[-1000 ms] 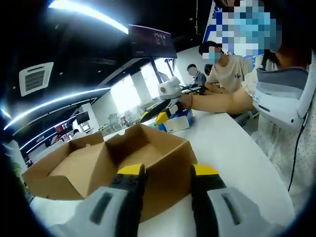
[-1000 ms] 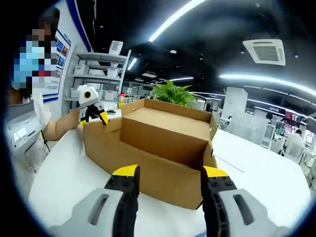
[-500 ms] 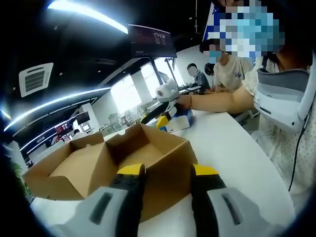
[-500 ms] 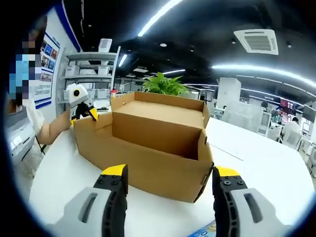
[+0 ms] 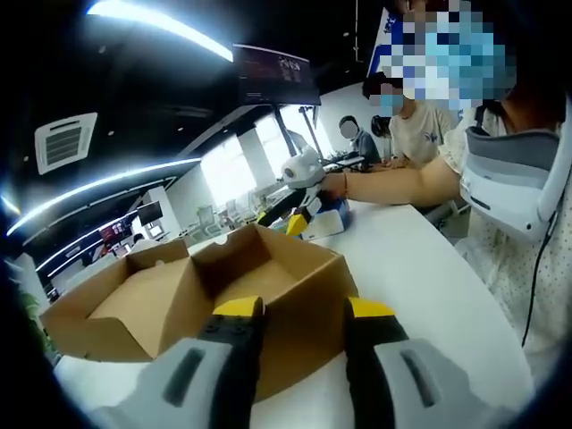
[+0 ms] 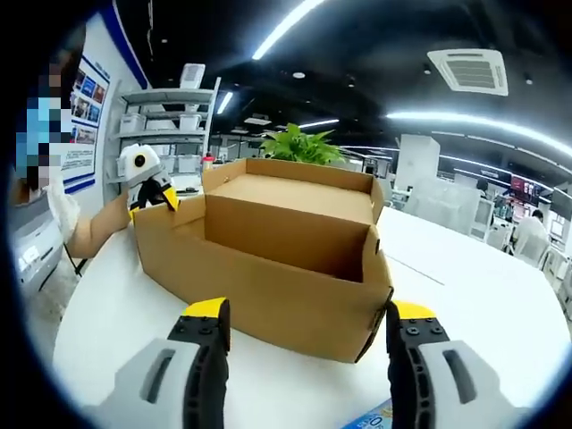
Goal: Operate the shoe box by opening the lid, removing the specified soft item, and placing it in the target area until the item is outside and the box remains undamaged.
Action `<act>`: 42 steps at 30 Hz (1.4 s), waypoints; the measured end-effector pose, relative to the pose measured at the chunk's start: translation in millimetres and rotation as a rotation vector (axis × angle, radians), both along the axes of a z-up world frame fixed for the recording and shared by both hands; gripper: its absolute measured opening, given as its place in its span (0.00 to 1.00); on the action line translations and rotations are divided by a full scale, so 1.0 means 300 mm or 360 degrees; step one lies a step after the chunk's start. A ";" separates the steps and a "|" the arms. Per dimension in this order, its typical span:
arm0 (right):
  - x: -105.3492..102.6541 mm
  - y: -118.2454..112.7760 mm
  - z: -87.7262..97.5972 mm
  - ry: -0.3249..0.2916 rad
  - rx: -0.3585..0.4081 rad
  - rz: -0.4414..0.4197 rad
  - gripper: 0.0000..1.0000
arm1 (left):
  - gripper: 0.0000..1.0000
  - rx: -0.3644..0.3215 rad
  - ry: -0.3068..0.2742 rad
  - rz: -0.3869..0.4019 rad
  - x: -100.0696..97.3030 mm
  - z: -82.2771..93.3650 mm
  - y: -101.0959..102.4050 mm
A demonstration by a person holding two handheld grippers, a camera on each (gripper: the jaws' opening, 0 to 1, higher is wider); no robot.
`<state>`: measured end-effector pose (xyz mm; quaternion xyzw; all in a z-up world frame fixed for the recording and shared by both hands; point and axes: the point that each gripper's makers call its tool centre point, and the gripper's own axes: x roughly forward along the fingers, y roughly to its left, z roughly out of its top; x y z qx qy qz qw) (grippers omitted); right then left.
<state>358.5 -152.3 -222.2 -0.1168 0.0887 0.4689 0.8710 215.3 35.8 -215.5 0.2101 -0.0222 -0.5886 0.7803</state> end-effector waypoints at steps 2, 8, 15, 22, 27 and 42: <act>-0.003 -0.001 0.005 0.0024 0.0031 -0.0001 0.73 | 0.36 -0.0004 0.0006 -0.0002 0.000 0.001 0.001; -0.019 -0.001 0.001 -0.0024 -0.0020 0.0007 0.72 | 0.36 -0.0006 0.0011 0.0000 0.001 0.002 0.006; -0.036 -0.018 0.000 -0.0061 -0.0075 -0.0012 0.65 | 0.36 0.0006 0.0019 0.0002 -0.004 0.001 0.012; -0.072 -0.038 -0.012 -0.0090 -0.0145 -0.0012 0.60 | 0.36 0.0019 0.0032 -0.0006 -0.013 -0.002 0.019; -0.082 -0.040 -0.016 -0.0105 -0.0168 -0.0007 0.59 | 0.37 0.0025 0.0045 -0.0001 -0.011 -0.001 0.031; -0.105 -0.062 -0.014 -0.0116 -0.0194 0.0002 0.48 | 0.39 0.0051 0.0078 0.0047 0.001 -0.003 0.061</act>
